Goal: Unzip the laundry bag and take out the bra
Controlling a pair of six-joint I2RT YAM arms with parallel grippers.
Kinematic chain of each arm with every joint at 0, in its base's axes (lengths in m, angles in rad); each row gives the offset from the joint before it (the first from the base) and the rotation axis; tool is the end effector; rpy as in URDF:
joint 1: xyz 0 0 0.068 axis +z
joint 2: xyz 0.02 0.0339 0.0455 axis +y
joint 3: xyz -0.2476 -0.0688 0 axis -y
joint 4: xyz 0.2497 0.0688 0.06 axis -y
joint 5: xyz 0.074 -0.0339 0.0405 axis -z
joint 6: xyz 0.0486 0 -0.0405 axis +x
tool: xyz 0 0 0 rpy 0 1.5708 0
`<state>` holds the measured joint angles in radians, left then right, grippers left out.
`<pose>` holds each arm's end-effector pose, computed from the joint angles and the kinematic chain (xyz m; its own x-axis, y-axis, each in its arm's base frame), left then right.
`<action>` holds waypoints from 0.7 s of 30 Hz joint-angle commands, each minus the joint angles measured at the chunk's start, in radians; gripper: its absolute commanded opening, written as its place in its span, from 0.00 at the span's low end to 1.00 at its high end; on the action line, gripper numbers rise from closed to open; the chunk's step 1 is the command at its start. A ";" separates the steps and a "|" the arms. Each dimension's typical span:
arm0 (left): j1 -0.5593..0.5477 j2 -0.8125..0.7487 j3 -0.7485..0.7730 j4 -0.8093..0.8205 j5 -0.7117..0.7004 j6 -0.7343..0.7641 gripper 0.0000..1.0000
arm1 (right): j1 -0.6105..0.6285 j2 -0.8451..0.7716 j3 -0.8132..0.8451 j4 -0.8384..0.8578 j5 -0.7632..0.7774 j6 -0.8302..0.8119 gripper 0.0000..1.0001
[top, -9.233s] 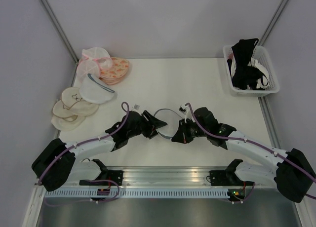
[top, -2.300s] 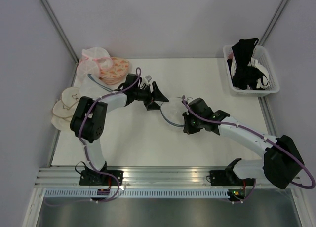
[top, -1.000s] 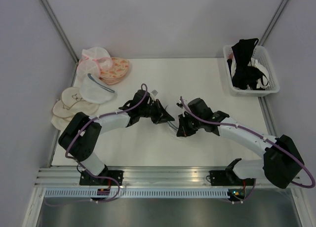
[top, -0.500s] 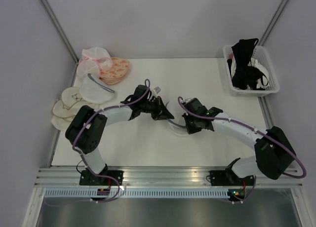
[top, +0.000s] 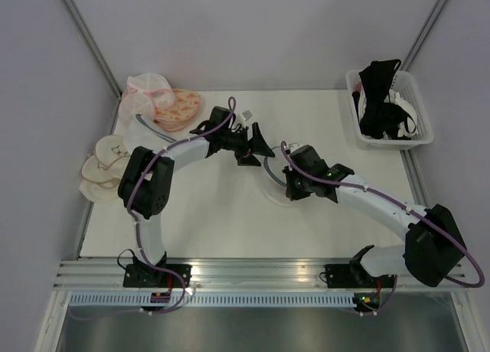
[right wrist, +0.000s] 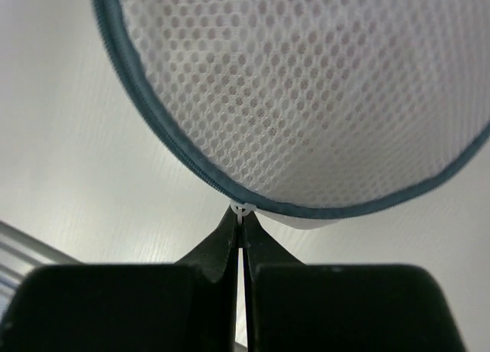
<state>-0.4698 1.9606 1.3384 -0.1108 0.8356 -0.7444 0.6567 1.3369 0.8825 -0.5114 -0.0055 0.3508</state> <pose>0.3682 -0.2273 0.1744 -0.9775 -0.0133 -0.2104 0.1806 0.4616 -0.8685 0.2240 0.1730 0.1978 -0.8224 -0.2001 -0.5326 -0.3518 0.9145 0.1997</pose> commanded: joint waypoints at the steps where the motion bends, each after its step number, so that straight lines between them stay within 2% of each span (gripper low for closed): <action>1: -0.003 -0.086 -0.062 -0.072 -0.142 0.047 0.90 | -0.002 -0.027 0.007 0.043 -0.120 -0.007 0.00; 3: -0.003 -0.164 -0.122 -0.084 -0.249 0.019 0.90 | 0.000 -0.034 -0.002 0.063 -0.184 -0.004 0.00; 5: -0.004 -0.218 -0.221 -0.079 -0.292 -0.018 0.90 | 0.001 -0.038 -0.017 0.083 -0.249 -0.009 0.00; 6: -0.006 -0.241 -0.251 -0.073 -0.315 -0.032 0.90 | 0.003 -0.041 -0.023 0.114 -0.340 -0.013 0.00; 10: -0.030 -0.350 -0.390 -0.006 -0.317 -0.108 0.91 | 0.020 -0.028 -0.036 0.168 -0.448 -0.021 0.01; 21: -0.138 -0.479 -0.499 0.151 -0.336 -0.341 0.92 | 0.038 -0.002 -0.033 0.204 -0.461 -0.015 0.00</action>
<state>-0.5823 1.5246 0.8768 -0.0528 0.5304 -0.9749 0.6930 1.3277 0.8505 -0.3630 -0.4324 0.3439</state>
